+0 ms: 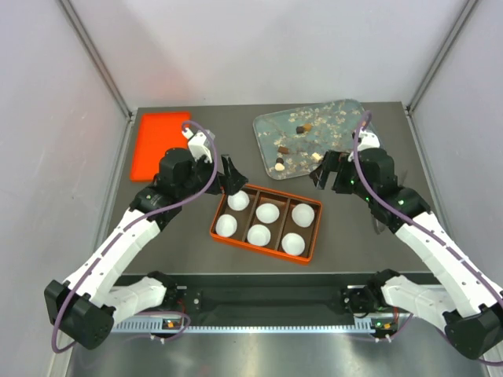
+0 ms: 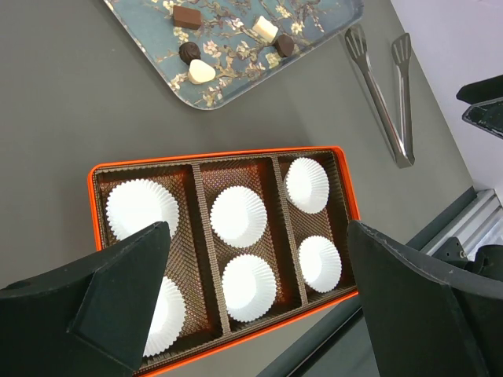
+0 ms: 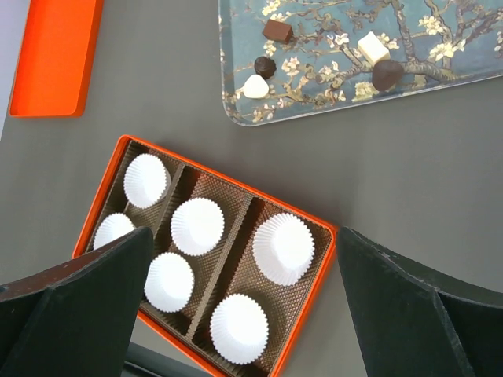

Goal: Pack the chocolate

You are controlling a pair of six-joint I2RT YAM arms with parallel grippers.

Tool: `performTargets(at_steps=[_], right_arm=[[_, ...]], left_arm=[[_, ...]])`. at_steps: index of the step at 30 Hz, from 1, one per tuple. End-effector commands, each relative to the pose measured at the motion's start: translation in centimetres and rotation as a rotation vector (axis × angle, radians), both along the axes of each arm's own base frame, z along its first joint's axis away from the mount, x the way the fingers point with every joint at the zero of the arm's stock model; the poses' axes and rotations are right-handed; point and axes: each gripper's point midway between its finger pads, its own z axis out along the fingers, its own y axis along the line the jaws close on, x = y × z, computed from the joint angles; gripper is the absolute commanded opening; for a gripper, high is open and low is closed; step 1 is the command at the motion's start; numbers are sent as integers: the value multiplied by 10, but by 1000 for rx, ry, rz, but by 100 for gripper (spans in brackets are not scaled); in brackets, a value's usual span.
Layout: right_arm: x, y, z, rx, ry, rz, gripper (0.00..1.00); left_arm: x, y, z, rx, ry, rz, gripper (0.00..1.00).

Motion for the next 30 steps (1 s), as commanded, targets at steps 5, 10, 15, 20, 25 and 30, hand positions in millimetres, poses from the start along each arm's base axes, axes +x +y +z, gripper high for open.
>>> performTargets(at_steps=[5,10,15,20,25,30], right_arm=[[8,-11,19,28,-61,-69,100],[10,-20,4,-81,-56,-59,100],[16,-57,-14,-230,12,-152,100],[20,-110,-39,-267,113,-265,100],[14,-161,-68,-308,245,-419,100],[7,-207,-110,-360,425,-568,100]], left_arm=[[1,1,27,-35,-83,4,99],[-3,-2,25,-51,-77,-12,99],[-9,1,21,-43,-64,-17,98],[-17,15,19,3,-84,14,98],[-24,25,13,34,-105,24,99],[-28,24,5,33,-99,5,99]])
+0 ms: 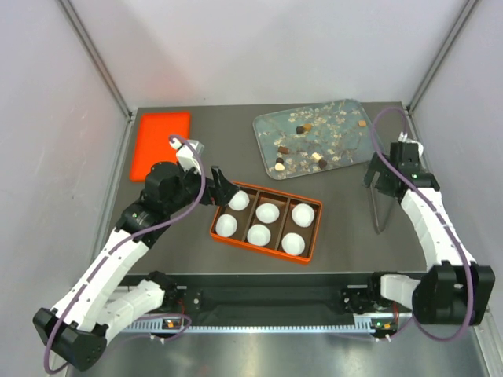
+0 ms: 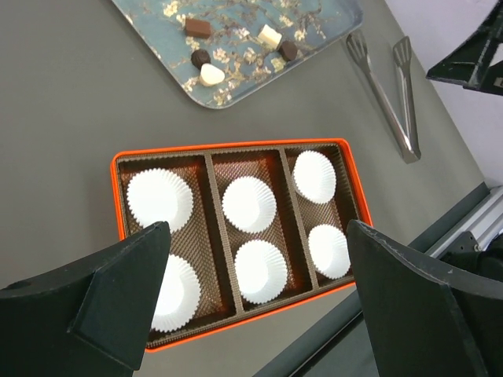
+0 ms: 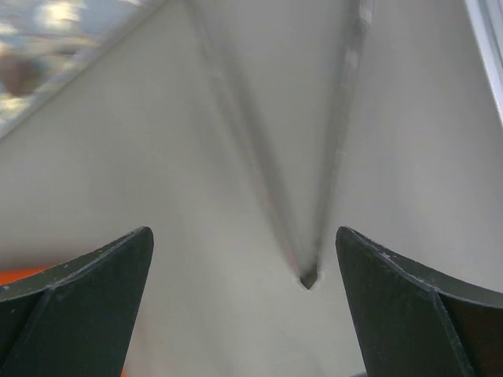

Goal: Pack the chocolate

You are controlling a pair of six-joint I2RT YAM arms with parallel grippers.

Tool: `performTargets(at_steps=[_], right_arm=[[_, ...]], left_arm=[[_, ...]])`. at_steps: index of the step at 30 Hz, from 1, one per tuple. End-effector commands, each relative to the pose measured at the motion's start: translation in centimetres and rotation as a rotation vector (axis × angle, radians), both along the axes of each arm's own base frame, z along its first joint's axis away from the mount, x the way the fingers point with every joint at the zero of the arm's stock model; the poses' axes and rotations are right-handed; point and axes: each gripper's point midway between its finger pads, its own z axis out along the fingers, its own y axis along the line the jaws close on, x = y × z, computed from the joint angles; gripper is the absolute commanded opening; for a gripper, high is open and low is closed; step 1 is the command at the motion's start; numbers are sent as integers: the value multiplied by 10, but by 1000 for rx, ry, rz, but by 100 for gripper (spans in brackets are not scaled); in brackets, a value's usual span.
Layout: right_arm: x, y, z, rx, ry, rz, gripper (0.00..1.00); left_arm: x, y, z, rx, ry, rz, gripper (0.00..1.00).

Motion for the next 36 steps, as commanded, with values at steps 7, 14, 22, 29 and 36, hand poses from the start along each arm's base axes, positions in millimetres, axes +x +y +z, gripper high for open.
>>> performTargets(at_steps=[7,14,22,29,36], right_arm=[[-7,-49,-58,112,167,-192,100],[-9,-42,-101,191,267,-135,100],[-12,-43,-110,173,295,-111,100],[0,-51,-120,143,383,-59,98],[14,-46,-122,87,422,7,96]], left_arm=[[-7,-7,-13,-6,-4,-60,99],[-11,-9,0,-26,-40,-75,98],[-19,-6,7,0,-84,-66,99],[-20,-6,14,1,-106,-65,99],[-20,-3,16,10,-117,-51,99]])
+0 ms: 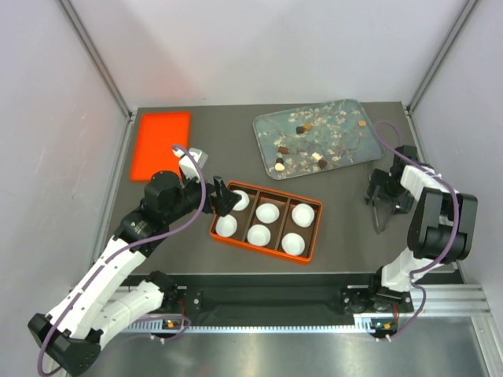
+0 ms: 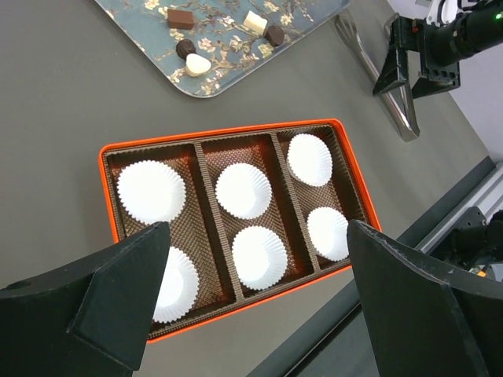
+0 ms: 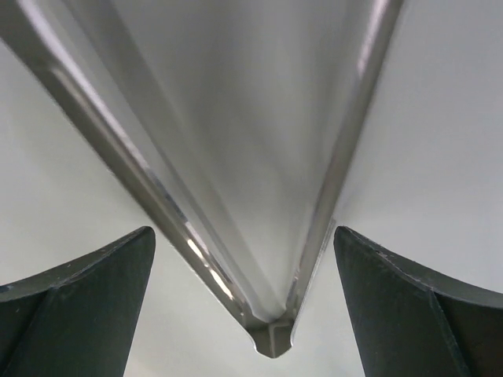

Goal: Pack the chocolate

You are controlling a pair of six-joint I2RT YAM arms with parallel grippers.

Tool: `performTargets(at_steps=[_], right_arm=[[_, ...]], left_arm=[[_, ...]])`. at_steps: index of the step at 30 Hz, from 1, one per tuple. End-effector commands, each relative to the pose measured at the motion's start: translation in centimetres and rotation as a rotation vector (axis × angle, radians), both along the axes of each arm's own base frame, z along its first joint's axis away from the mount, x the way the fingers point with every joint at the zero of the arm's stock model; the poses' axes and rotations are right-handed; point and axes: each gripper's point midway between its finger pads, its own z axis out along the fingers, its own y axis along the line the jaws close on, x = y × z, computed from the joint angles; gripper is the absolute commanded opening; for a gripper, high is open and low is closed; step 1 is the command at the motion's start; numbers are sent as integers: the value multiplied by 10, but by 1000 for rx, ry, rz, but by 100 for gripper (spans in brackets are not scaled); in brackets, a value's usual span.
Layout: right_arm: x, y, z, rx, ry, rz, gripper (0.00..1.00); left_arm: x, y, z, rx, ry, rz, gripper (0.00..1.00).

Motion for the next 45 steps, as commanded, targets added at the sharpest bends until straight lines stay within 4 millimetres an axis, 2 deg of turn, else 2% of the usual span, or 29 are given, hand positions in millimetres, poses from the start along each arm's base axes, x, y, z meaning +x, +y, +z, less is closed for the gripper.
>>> performTargets(at_steps=[1,6,20,24,27,28,30,31,39,42,45], right_arm=[[20,-2,13,-41,-31,55,96],[32,-2,10,-32,-44,80,96],[34,-3,-3,-29,-5,91,92],[36,-2,-3,-27,-12,94,87],[36,-2,-2,-26,-18,96,79],[37,-2,2,-29,-32,96,72],[35,-2,8,-37,-50,93,68],[36,-5,21,-59,-88,85,68],[11,-12,66,-136,-131,38,65],[9,-5,83,-108,-179,31,61],[7,12,103,-44,-255,50,60]], left_arm=[[2,2,23,-16,-78,10,99],[1,4,23,-8,-79,11,99],[3,6,24,6,-88,24,99],[1,6,27,5,-89,23,99],[1,6,29,1,-94,23,99],[1,6,30,-2,-96,22,99],[1,5,29,-2,-89,20,99],[0,3,26,-4,-79,11,99],[-2,-10,14,-17,-42,-41,99],[0,-11,9,-17,-38,-40,99],[-1,-12,3,-13,-15,-42,99]])
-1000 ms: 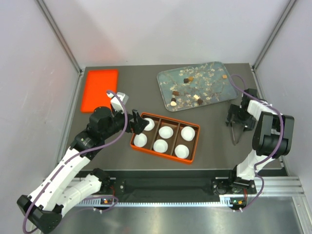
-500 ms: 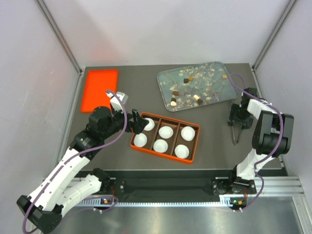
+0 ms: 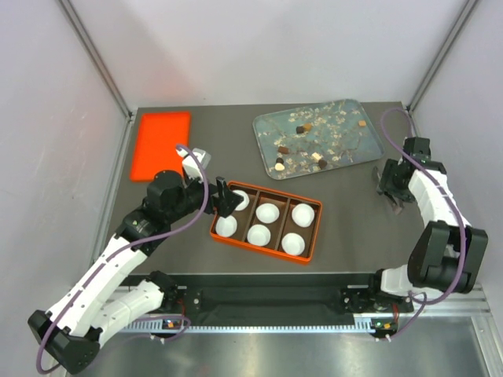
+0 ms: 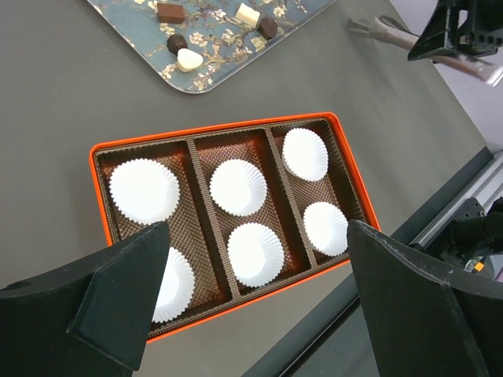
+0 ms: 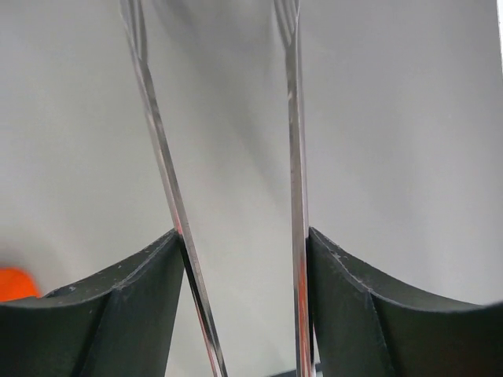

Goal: Pack the chocolate

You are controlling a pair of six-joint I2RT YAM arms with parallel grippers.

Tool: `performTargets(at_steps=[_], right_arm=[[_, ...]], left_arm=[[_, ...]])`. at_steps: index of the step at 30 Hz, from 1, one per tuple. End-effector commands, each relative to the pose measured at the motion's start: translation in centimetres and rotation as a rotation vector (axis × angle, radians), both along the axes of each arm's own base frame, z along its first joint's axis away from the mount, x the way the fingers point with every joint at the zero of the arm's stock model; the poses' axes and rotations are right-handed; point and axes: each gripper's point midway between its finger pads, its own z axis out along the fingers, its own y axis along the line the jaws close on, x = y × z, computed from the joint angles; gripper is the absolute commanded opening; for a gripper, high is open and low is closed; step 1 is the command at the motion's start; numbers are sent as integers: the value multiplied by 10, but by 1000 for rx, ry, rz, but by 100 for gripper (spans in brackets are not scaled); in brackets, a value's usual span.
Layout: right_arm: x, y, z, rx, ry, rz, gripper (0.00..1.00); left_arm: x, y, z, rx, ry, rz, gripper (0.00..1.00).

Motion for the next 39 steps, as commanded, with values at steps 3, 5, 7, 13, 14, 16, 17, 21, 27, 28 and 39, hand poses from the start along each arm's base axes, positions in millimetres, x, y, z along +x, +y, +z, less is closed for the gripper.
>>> performTargets(at_steps=[3,5,7,13,14,16,17,21,27,28,39], right_arm=[[-1,23,44,62,-123,35,59],[-2,26,56,67,-133,48,58],[2,31,72,60,-163,75,56],[6,54,108,37,-199,162,56],[7,58,112,31,-204,180,55],[12,80,123,17,-226,246,55],[15,88,127,10,-235,270,55],[24,124,132,-37,-264,393,54],[47,143,110,-28,-228,445,52],[52,145,109,-31,-230,447,52],[104,160,102,-99,-236,510,48]], left_arm=[[1,-8,2,-25,-11,-27,99],[1,-8,1,-22,-5,-28,99],[2,-8,1,-19,-5,-26,99],[5,-1,-2,-1,-11,11,99],[4,1,-3,5,-12,16,99],[6,5,-3,19,-21,33,99],[5,6,-5,28,-17,36,99],[8,13,-10,60,-20,65,99],[12,18,-16,90,-18,95,99],[14,18,-19,100,-10,101,99],[27,23,-26,154,6,150,99]])
